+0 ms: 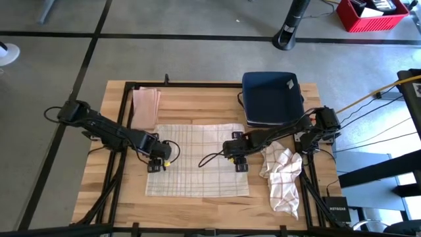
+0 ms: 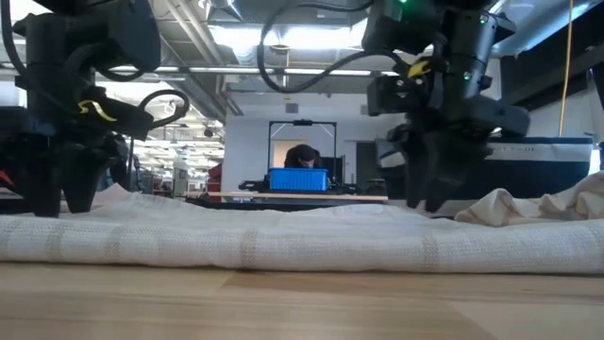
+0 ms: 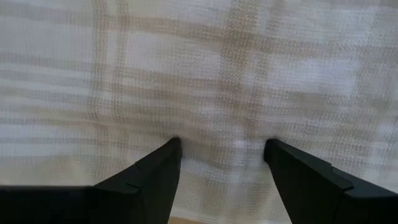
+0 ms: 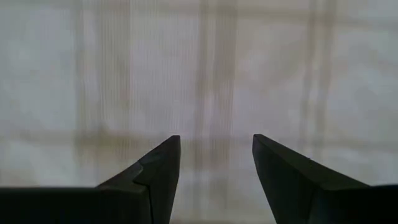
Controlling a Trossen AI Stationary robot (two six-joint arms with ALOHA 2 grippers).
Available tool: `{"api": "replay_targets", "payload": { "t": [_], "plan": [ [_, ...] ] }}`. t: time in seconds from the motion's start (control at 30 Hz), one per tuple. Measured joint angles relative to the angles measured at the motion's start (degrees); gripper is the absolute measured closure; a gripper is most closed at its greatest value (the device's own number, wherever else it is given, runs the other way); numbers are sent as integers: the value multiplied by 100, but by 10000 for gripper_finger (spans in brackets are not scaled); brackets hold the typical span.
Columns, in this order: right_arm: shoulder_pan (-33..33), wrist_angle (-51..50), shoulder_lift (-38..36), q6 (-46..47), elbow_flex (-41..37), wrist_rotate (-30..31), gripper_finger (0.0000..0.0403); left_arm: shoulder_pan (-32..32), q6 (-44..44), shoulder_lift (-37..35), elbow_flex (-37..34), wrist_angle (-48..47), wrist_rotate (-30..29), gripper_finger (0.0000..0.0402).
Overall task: Fold towel
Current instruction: Fold the white patterned towel
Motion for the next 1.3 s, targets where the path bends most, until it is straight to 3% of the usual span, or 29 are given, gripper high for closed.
{"api": "replay_targets", "payload": {
  "t": [0.3,0.57,0.87,1.07,1.3],
  "plan": [
    [-241,-157,-62,-1,-17,-189,198,-15,-189,-14,-18,33,-33,166],
    [-204,234,-54,308,-513,-623,198,-15,-214,-14,-19,33,-37,166],
    [-256,614,-94,333,-998,-428,198,-22,-201,-14,-19,17,-39,170],
    [-260,648,-104,449,-1140,-384,212,-28,-164,-14,-19,-20,-25,222],
    [-260,599,-104,442,-1150,-376,301,-27,-161,-14,-19,-35,-75,303]
  ]
}}
